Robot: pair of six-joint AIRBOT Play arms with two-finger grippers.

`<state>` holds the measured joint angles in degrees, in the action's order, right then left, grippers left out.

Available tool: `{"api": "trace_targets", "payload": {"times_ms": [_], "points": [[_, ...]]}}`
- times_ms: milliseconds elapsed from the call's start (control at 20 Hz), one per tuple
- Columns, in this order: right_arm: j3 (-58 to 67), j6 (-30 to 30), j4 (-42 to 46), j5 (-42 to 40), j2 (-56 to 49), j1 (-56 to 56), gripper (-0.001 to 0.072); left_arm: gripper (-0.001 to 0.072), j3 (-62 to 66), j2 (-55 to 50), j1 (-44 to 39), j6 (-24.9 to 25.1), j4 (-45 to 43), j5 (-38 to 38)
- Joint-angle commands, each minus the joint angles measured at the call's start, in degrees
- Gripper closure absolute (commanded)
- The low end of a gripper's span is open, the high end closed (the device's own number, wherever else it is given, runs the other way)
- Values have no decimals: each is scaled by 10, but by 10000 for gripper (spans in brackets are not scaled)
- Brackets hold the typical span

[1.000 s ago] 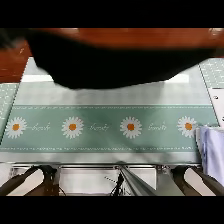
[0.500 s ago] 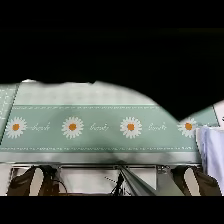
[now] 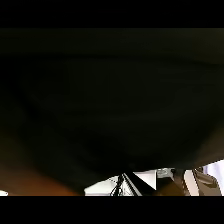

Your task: Fold the shirts.

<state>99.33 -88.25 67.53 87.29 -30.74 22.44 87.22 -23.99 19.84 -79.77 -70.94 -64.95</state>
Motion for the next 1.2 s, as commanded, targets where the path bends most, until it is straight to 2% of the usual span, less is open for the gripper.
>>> {"api": "trace_targets", "payload": {"times_ms": [0, 150, 250, 350, 500, 600, 700, 800, 850, 950, 1050, 1150], "points": [[-111, 21, -45, -19, -26, -5, 693, 676, -97, -54, -9, -11, 48, -31], [-226, 70, -117, -89, -97, -5, 693, 676, -182, -174, -22, 57, 149, -30], [-275, 109, -175, -120, -178, -12, 693, 675, -196, -288, -57, 72, 153, -24], [-282, 132, -181, -163, -271, -45, 693, 675, -180, -403, -94, 88, 155, 15], [-242, 136, -181, -244, -434, -85, 693, 676, -97, -559, -131, 85, 171, 70], [-164, 107, -184, -268, -542, -86, 693, 676, -14, -646, -143, 48, 171, 75], [-73, 80, -184, -258, -635, -86, 693, 676, 61, -714, -145, 1, 172, 73], [-14, 54, -186, -230, -696, -86, 693, 675, 97, -752, -145, -61, 172, 53], [-1, 53, -186, -216, -714, -86, 693, 675, 101, -760, -145, -66, 172, 32], [2, 53, -181, -192, -727, -86, 692, 675, 101, -767, -142, -62, 158, -21], [2, 62, -174, -166, -724, -77, 692, 675, 101, -766, -129, -21, 153, -84], [7, 64, -176, -131, -718, -53, 692, 675, 101, -763, -106, -5, 153, -156]]}}
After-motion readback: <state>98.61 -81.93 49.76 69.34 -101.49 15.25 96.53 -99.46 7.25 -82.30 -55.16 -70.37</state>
